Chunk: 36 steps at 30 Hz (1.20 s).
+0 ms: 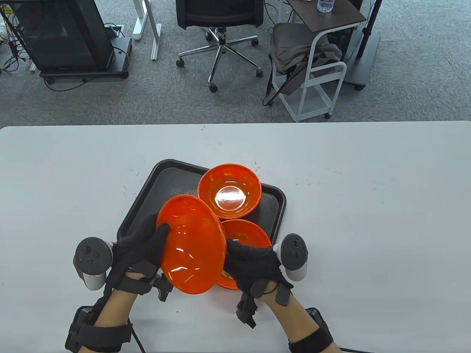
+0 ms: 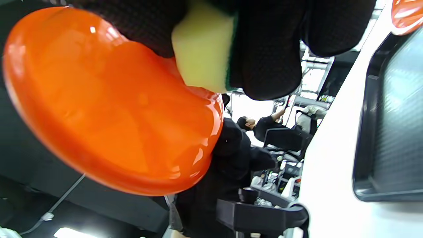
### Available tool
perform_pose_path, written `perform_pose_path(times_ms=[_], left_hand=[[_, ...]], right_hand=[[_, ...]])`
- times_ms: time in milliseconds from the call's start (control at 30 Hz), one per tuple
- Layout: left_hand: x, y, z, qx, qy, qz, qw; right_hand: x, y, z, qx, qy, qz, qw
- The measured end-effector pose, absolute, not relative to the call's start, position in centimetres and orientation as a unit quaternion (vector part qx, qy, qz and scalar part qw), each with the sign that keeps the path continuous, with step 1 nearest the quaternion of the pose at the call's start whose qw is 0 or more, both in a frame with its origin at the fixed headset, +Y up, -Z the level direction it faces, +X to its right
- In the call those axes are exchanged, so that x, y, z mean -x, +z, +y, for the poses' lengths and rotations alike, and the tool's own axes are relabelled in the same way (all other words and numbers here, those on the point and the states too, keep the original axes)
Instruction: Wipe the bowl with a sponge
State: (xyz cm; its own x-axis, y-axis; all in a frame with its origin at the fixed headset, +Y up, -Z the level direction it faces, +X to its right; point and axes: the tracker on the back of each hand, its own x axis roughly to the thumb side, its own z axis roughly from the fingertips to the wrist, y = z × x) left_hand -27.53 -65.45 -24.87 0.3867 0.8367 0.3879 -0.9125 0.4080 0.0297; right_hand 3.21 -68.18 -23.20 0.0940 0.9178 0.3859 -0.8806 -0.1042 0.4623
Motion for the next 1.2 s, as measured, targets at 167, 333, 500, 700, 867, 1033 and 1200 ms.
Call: perform_pose_path(times_ms=[167, 333, 500, 700, 867, 1033, 1200], left_hand=[[29.2, -25.2, -65.4, -0.14, 0.473, -0.114, 0.863], [30.5, -25.3, -65.2, -0.153, 0.414, -0.079, 0.894], [31.0, -25.7, -65.1, -0.143, 0.409, -0.089, 0.897], [32.6, -26.1, -65.5, -0.143, 0.45, -0.071, 0.879], [35.7, -26.2, -65.6, -0.174, 0.388, 0.005, 0.905], [39.1, -26.2, -66.6, -0.183, 0.401, 0.091, 0.893], [42.3, -25.7, -68.0, -0.188, 0.429, 0.188, 0.863]], right_hand=[[-3.8, -23.2, -68.4, -0.27, 0.718, 0.004, 0.642], [-4.2, -23.2, -68.1, -0.263, 0.726, -0.011, 0.635], [-4.1, -23.1, -68.2, -0.266, 0.733, -0.005, 0.626], [-4.5, -23.2, -67.9, -0.259, 0.725, -0.018, 0.638], [-5.0, -23.3, -67.8, -0.252, 0.715, -0.021, 0.652], [-5.1, -23.3, -67.8, -0.25, 0.712, -0.02, 0.655], [-5.3, -23.4, -67.7, -0.25, 0.713, -0.024, 0.655]])
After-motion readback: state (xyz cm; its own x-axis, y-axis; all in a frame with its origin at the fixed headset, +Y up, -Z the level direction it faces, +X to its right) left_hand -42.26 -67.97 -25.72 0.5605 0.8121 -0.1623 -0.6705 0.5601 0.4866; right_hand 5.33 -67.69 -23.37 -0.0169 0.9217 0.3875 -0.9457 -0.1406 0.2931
